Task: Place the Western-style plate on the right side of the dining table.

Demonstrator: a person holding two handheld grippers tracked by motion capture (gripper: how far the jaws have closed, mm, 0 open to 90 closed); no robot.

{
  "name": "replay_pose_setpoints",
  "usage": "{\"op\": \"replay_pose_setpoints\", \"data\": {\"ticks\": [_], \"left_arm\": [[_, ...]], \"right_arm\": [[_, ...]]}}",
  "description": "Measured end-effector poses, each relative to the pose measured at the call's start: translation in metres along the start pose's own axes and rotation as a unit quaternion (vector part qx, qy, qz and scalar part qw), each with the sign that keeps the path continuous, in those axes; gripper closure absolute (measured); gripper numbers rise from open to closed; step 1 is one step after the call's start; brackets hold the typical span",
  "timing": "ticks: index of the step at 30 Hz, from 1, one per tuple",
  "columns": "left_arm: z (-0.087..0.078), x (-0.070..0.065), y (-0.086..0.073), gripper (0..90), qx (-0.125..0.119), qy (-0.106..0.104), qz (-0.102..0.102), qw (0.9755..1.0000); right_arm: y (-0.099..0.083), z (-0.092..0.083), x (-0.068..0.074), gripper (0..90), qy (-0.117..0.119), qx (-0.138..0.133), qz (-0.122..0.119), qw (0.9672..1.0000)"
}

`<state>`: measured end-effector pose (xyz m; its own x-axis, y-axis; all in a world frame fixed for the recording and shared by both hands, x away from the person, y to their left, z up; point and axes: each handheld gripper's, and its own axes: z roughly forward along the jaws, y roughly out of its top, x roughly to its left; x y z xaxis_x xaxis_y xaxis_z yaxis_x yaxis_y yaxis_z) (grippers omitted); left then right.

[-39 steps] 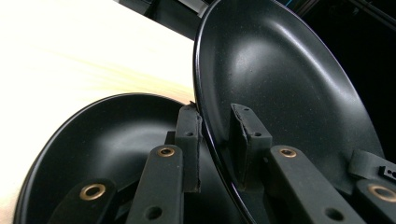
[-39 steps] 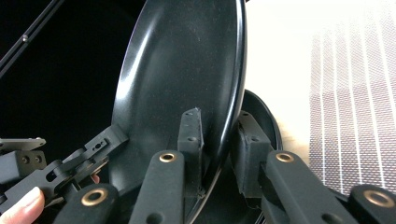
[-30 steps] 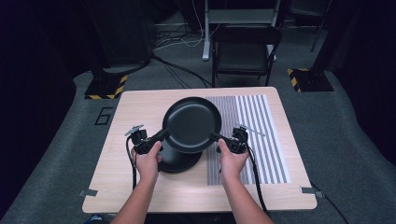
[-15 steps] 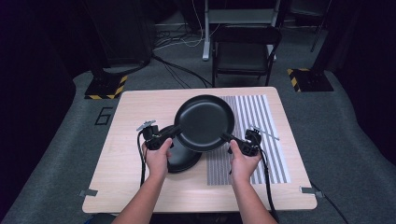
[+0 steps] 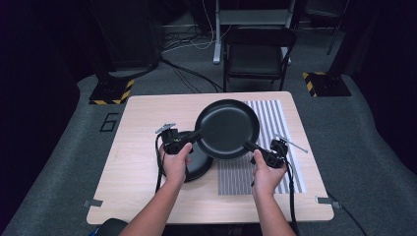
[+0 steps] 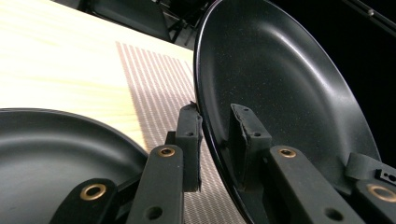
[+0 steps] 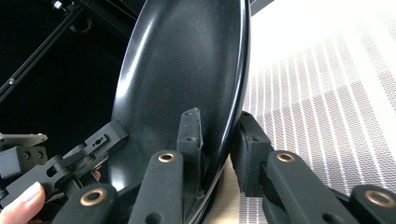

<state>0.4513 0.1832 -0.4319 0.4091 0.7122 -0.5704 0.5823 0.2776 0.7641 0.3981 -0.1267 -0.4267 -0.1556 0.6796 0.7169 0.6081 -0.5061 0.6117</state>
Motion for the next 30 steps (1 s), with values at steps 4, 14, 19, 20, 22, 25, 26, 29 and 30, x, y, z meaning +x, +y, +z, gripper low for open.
{"op": "replay_pose_setpoints", "data": {"ticks": [4,14,19,20,22,25,26,29,30], "left_arm": [[0.006,-0.005,0.000,74.6,0.004,-0.006,0.002,1.0000],[0.016,-0.018,0.000,74.7,0.009,-0.020,0.006,0.9997],[0.021,-0.023,0.000,74.8,0.015,-0.026,0.011,0.9995],[0.023,-0.025,0.000,74.7,0.016,-0.026,0.011,0.9995],[0.025,-0.027,0.000,74.8,0.018,-0.029,0.014,0.9993],[0.029,-0.031,-0.001,74.8,0.020,-0.031,0.019,0.9991],[0.029,-0.031,-0.001,74.8,0.020,-0.031,0.019,0.9991],[0.032,-0.034,-0.001,74.8,0.023,-0.032,0.016,0.9991],[0.033,-0.034,-0.001,74.8,0.024,-0.033,0.017,0.9990]], "right_arm": [[0.001,-0.007,-0.003,74.2,-0.006,-0.005,0.003,1.0000],[0.005,-0.022,-0.009,74.0,-0.013,-0.016,0.008,0.9998],[0.007,-0.028,-0.012,73.8,-0.017,-0.022,0.006,0.9996],[0.007,-0.031,-0.014,73.8,-0.018,-0.023,0.012,0.9995],[0.007,-0.032,-0.015,73.9,-0.018,-0.025,0.011,0.9994],[0.008,-0.036,-0.018,73.8,-0.020,-0.029,0.017,0.9993],[0.008,-0.036,-0.018,73.8,-0.020,-0.029,0.017,0.9993],[0.008,-0.039,-0.020,73.8,-0.021,-0.031,0.017,0.9991],[0.009,-0.040,-0.020,73.7,-0.022,-0.031,0.020,0.9991]]}}
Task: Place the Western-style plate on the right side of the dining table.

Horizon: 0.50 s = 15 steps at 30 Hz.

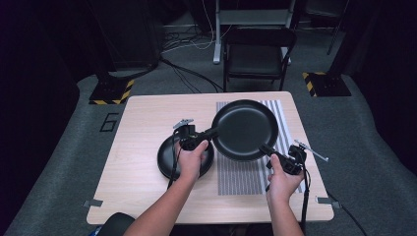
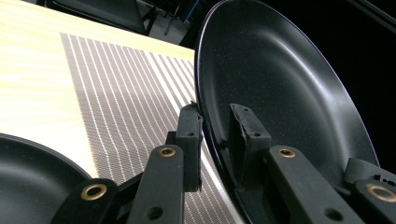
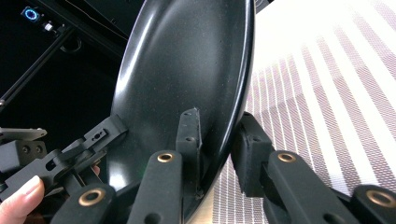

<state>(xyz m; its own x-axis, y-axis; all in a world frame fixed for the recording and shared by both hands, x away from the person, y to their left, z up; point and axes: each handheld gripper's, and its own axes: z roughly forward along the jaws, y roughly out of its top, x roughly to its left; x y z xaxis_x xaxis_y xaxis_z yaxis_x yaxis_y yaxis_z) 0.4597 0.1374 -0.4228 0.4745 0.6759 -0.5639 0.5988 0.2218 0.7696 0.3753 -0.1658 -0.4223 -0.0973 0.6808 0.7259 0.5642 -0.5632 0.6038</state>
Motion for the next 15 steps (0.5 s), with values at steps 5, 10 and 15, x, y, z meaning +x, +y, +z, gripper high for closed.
{"op": "replay_pose_setpoints", "data": {"ticks": [5,10,15], "left_arm": [[0.0050,-0.0042,-0.0002,74.8,0.004,-0.004,0.002,1.0000],[0.0085,-0.0055,-0.0012,74.9,0.008,-0.007,0.003,0.9999],[0.0108,-0.0055,-0.0006,74.9,0.008,-0.006,-0.001,1.0000]], "right_arm": [[0.0016,-0.0048,-0.0034,73.7,-0.003,-0.005,0.001,1.0000],[0.0032,-0.0074,-0.0065,73.7,-0.006,-0.008,-0.001,0.9999],[0.0045,-0.0067,-0.0080,73.7,-0.007,-0.007,0.001,0.9999]]}}
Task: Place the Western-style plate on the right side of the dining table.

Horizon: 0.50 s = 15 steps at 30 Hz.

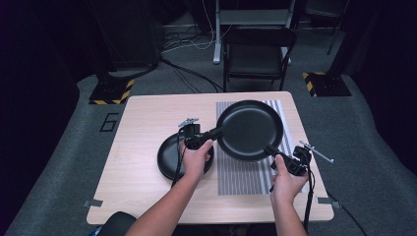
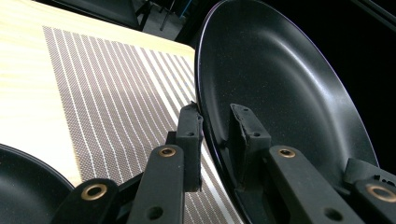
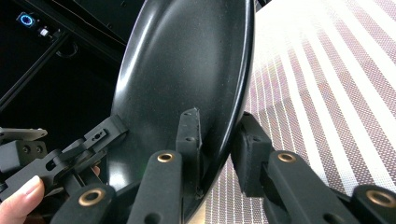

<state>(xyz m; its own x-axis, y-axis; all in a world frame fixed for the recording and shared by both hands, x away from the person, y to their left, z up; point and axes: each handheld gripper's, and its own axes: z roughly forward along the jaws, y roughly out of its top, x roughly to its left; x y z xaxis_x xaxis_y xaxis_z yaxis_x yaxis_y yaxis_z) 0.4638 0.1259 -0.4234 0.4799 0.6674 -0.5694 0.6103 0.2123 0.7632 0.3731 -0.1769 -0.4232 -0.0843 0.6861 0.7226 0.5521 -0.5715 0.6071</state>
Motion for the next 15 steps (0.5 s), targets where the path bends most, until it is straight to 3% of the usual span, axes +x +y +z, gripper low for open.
{"op": "replay_pose_setpoints", "data": {"ticks": [15], "left_arm": [[0.0091,0.0046,0.0061,75.0,0.005,-0.001,-0.002,1.0000]], "right_arm": [[0.0069,0.0075,-0.0024,73.6,-0.003,0.005,0.000,1.0000]]}}
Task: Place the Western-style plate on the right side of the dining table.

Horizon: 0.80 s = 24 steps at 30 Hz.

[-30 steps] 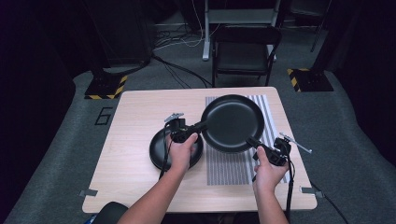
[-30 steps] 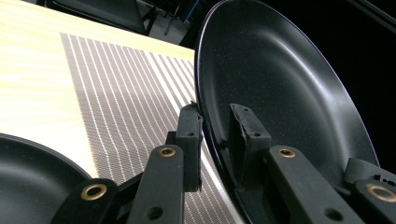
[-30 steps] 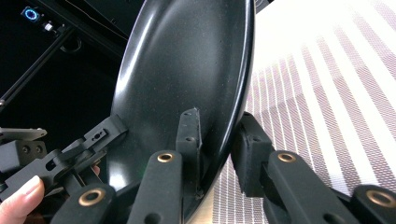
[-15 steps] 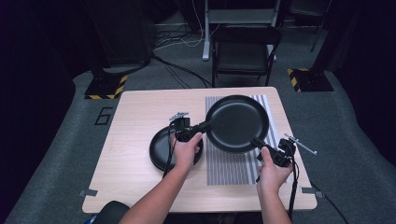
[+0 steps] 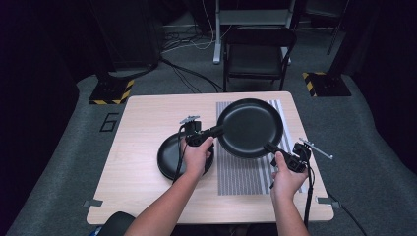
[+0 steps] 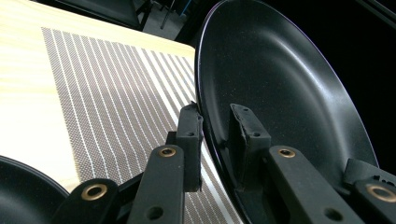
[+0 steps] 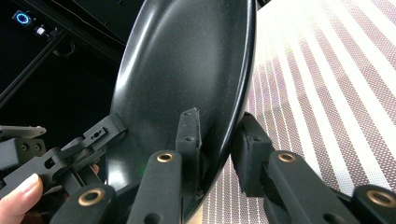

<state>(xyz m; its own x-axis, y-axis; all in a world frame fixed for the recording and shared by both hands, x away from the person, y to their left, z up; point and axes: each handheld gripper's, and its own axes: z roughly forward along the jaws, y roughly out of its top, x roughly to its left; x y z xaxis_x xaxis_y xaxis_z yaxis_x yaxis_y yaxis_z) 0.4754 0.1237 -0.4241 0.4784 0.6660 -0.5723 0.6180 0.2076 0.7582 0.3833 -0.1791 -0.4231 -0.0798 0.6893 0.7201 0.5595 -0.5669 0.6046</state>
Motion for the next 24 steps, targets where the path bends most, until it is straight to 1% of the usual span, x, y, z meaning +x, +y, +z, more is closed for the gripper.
{"op": "replay_pose_setpoints", "data": {"ticks": [3,5,9,11,13,16,17,22,24], "left_arm": [[0.002,0.001,0.001,75.2,0.002,0.000,-0.005,1.0000],[0.004,0.003,0.003,75.3,0.000,0.002,-0.007,1.0000],[0.007,0.006,0.006,75.2,0.001,0.002,-0.002,1.0000],[0.009,0.007,0.008,75.0,0.003,0.004,-0.002,1.0000],[0.010,0.008,0.008,75.0,0.005,0.004,-0.003,1.0000],[0.013,0.010,0.010,75.0,0.006,0.007,-0.007,0.9999],[0.015,0.012,0.011,75.1,0.008,0.008,-0.010,0.9999],[0.019,0.016,0.012,75.1,0.013,0.012,-0.012,0.9998],[0.023,0.018,0.013,75.1,0.016,0.016,-0.015,0.9996]], "right_arm": [[0.001,0.002,0.000,73.5,-0.001,0.001,-0.001,1.0000],[0.003,0.005,-0.001,73.4,-0.001,0.002,0.000,1.0000],[0.006,0.009,-0.001,73.5,0.000,0.005,0.003,1.0000],[0.008,0.012,-0.002,73.6,-0.001,0.004,-0.002,1.0000],[0.010,0.014,-0.003,73.5,-0.002,0.008,-0.001,1.0000],[0.012,0.017,-0.003,73.5,-0.003,0.012,0.001,0.9999],[0.013,0.020,-0.004,73.4,-0.004,0.012,-0.002,0.9999],[0.016,0.026,-0.006,73.3,-0.008,0.016,-0.003,0.9998],[0.018,0.031,-0.009,73.3,-0.008,0.017,-0.003,0.9998]]}}
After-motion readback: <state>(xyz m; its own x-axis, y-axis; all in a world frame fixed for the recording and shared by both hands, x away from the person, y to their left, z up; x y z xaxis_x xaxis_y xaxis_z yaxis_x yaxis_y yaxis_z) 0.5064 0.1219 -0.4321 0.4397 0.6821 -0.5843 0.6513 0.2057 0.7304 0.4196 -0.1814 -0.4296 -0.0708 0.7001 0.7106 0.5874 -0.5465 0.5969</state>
